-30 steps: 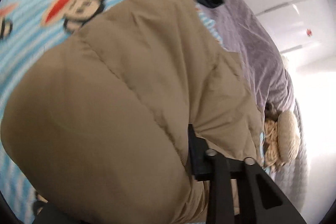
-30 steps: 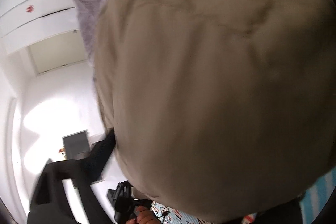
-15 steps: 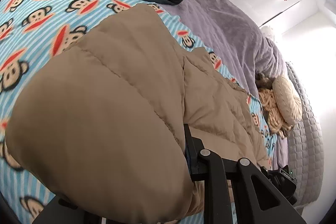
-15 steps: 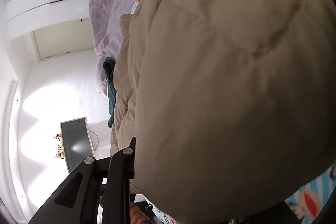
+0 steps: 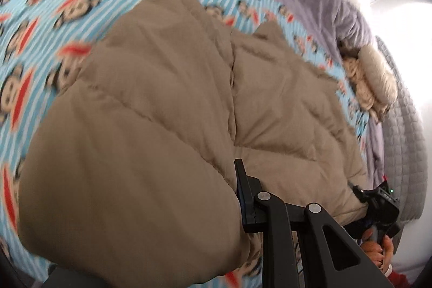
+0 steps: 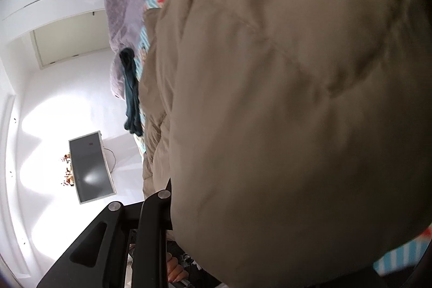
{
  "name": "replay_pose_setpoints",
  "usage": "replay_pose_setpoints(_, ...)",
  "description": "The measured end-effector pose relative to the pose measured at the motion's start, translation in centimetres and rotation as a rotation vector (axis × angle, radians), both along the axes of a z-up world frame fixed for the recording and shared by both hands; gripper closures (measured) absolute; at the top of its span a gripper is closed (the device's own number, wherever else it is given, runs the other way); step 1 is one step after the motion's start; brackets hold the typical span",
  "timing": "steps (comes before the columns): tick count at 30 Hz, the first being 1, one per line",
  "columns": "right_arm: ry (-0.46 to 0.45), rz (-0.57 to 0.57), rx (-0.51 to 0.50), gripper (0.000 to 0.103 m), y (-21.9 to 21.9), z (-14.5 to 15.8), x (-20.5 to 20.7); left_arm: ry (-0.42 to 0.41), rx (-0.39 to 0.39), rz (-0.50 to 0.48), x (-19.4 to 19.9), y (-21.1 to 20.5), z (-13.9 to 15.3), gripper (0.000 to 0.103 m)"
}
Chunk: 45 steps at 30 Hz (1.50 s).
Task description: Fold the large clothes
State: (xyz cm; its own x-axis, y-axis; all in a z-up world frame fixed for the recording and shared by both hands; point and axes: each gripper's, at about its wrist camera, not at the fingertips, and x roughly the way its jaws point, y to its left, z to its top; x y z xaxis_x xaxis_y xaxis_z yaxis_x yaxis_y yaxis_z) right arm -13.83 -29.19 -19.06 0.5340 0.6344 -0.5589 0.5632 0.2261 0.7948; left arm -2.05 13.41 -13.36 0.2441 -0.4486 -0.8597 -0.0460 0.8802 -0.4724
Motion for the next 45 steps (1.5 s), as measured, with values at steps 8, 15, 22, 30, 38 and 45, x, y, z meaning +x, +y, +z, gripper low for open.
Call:
replay_pose_setpoints(8,0.109,-0.026,0.029,0.065,0.8,-2.6,-4.3,0.072,0.017,0.009,-2.7,1.1,-1.8,0.077)
replay_pose_setpoints(15,0.178,0.028,-0.048,0.048,0.0,-1.9,-4.4,0.099,0.105,0.022,-2.9,1.3,-1.5,0.056)
replay_pose_setpoints(22,0.236,0.051,-0.102,0.037,-0.5,-1.8,-5.5,0.108,0.136,0.017,-3.2,1.2,-1.0,0.056)
replay_pose_setpoints(30,0.236,0.062,-0.175,0.024,-0.1,-0.2,-4.4,0.111,0.209,-0.011,-2.9,-0.1,-0.5,0.038)
replay_pose_setpoints(38,0.251,0.057,-0.224,0.015,0.8,2.5,-2.5,0.114,0.219,-0.007,-3.1,-0.2,-0.2,0.010)
replay_pose_setpoints(45,0.264,0.100,-0.319,0.015,1.2,3.8,-3.0,0.127,0.269,-0.037,-3.8,-0.4,-0.2,0.010)
